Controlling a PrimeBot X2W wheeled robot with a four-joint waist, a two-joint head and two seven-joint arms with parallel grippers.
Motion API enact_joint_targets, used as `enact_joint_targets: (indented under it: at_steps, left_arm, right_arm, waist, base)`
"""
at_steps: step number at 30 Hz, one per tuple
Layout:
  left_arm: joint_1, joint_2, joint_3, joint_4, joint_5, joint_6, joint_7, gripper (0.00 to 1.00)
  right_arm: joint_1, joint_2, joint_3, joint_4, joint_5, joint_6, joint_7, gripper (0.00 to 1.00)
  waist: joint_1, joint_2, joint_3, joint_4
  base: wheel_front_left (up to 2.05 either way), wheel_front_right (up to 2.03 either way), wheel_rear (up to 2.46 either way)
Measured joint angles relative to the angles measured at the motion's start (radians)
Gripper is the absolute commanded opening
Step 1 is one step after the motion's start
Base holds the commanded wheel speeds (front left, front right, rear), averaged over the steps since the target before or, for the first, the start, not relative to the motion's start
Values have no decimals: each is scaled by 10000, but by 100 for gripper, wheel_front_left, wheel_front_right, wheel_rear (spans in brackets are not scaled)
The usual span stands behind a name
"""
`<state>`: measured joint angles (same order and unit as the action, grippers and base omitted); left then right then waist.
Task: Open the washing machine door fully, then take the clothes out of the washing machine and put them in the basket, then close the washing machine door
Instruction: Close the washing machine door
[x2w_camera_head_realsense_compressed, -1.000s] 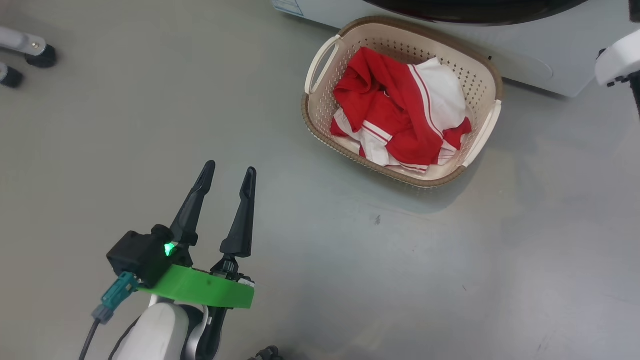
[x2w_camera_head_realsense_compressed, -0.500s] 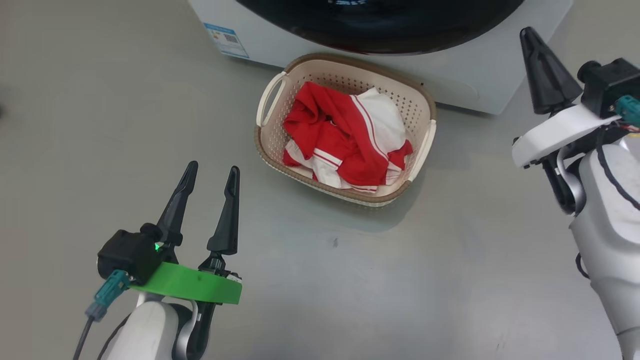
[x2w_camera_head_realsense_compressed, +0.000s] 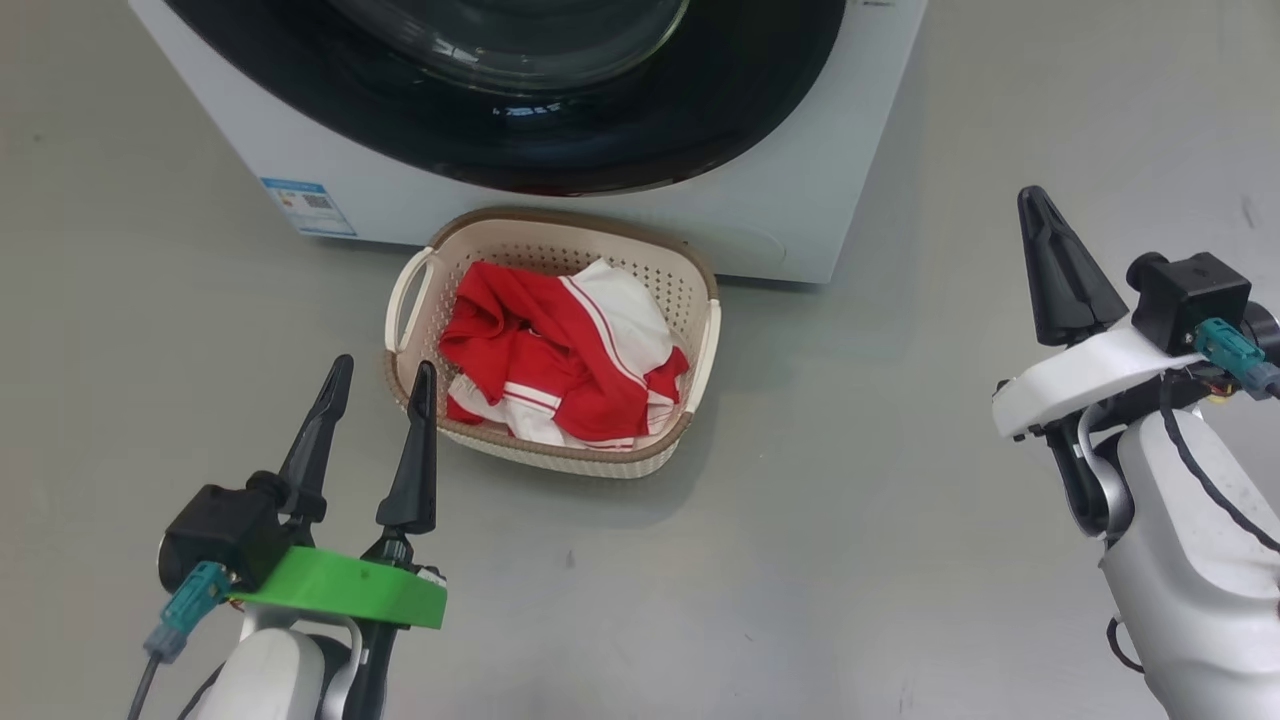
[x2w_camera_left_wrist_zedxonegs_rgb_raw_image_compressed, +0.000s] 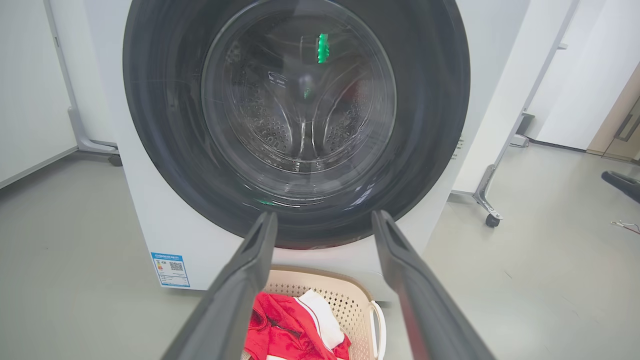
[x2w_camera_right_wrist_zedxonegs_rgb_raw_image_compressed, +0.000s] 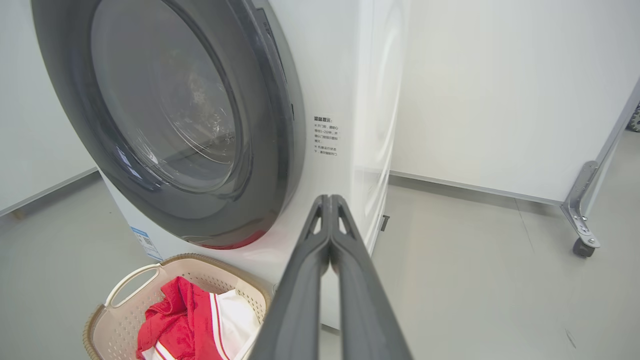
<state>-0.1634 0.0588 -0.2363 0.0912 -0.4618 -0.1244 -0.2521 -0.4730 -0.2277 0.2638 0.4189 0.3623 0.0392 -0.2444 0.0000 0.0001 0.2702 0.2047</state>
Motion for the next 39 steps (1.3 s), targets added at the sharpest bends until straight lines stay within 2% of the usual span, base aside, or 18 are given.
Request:
enact_joint_targets:
  at_steps: [9, 19, 20, 21, 39]
  left_arm:
    - [451, 33, 142, 109, 10, 0, 0, 100]
    - [867, 2, 454, 180, 61, 0, 0, 100]
    - [884, -13, 453, 219, 61, 0, 0, 100]
    - [909, -17, 451, 240, 61, 0, 0, 100]
    - [1224, -54, 675, 445, 433, 0, 0, 100]
  right_arm:
    - [1381, 46, -616, -539, 259, -433, -15, 0]
    - [2841, 136, -1266, -1319, 443, -859, -77, 0]
    - [3005, 144, -1361, -1415, 443, -899, -79, 30]
    - [3168, 150, -1452, -1505, 453, -947, -79, 100]
    - [4662, 412, -1724, -2777, 313, -1037, -77, 100]
  waist:
    - [0, 0, -824, -937]
    - [-1, 0, -1538, -1528]
    - [-1, 0, -1602, -1562]
    - [-1, 0, -1664, -1590]
    - [-1, 0, -2074, -1637]
  base:
    - [0, 0, 0]
    - [0, 0, 0]
    - [0, 0, 0]
    - [0, 0, 0]
    - [0, 0, 0]
